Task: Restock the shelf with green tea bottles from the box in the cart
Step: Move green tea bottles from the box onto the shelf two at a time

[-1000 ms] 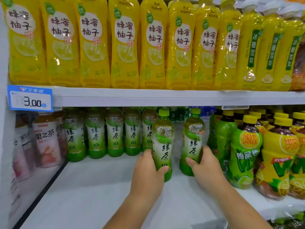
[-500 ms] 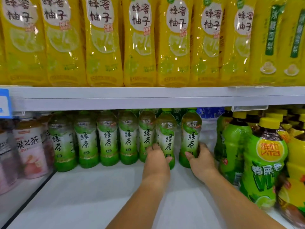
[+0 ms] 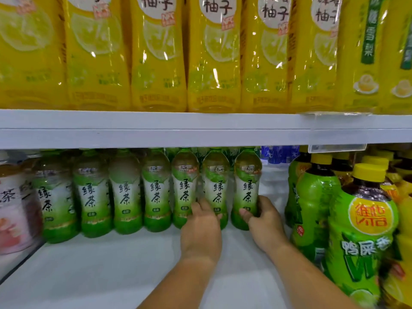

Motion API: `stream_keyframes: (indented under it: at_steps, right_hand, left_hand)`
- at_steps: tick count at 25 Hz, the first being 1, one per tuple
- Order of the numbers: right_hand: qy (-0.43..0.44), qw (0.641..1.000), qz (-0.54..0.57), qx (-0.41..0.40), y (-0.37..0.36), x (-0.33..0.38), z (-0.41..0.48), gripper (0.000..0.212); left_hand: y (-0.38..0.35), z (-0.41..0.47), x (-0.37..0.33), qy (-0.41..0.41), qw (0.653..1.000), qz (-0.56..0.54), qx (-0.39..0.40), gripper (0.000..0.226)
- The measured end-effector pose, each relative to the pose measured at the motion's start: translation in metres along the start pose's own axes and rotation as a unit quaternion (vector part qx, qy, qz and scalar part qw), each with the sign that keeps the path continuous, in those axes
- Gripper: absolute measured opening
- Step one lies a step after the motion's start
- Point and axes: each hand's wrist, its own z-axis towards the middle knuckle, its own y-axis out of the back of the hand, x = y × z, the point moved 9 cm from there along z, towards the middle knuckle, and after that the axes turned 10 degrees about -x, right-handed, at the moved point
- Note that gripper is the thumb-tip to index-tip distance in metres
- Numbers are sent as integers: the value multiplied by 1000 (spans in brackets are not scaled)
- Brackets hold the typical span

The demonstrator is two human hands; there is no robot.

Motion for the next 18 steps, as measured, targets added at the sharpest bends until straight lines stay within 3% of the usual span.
stream_keyframes:
  at_steps: [9,18]
  right_hand:
    - [9,998,43,37,-14,-8,5,30]
    - [4,999,40,26,-11,-7,5,27]
  left_hand:
    - [-14,4,16,47,997,-59,14,41]
    - [-12,6,23,74,994,-74,6,39]
